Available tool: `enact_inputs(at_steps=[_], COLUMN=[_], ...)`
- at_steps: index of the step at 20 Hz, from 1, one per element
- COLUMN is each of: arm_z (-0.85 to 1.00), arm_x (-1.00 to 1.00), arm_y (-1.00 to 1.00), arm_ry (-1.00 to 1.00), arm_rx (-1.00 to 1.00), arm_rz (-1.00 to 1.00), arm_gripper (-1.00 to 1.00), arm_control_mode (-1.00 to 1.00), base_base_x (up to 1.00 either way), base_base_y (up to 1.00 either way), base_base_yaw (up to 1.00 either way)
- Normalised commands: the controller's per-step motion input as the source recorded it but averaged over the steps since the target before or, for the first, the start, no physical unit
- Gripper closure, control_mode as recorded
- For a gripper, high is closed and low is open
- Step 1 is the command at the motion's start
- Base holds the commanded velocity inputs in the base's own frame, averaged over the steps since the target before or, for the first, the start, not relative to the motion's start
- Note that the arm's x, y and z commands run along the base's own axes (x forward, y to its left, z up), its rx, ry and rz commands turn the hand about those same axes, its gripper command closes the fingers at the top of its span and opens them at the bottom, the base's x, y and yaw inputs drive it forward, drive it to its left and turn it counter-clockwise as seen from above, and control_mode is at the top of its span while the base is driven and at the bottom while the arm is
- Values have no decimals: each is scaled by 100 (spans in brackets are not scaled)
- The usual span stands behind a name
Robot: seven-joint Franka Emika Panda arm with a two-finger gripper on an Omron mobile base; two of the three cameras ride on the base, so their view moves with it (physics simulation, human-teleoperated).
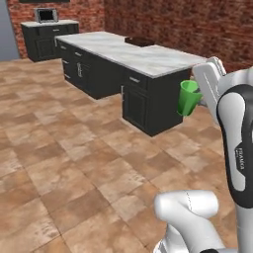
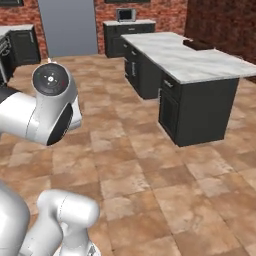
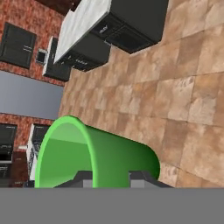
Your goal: There is a tray on the dining counter. Grab the cup, mug, and pitcher and place them on the tray. The pitcher may be placed next to the tray if it cannot fit the tray.
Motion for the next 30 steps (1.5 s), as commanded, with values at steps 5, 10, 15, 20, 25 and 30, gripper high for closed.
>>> enact_inputs(at_steps=[5, 10, 15, 20, 25, 30], arm_z=[0, 0, 0, 0, 0, 0], arm_x=[0, 0, 0, 0, 0, 0], arm_y=[0, 0, 0, 0, 0, 0], arm_ry=[0, 0, 0, 0, 0, 0], arm_rx=[0, 0, 0, 0, 0, 0], arm_rz=[0, 0, 0, 0, 0, 0], arm_gripper=[100, 100, 100, 100, 100, 100], arm_control_mode=[100, 100, 100, 100, 100, 100], base_base_x=[99, 100, 91, 66, 47, 44], base_base_y=[-79, -91, -100, -100, -100, -100], base_base_yaw=[38, 21, 15, 16, 15, 11])
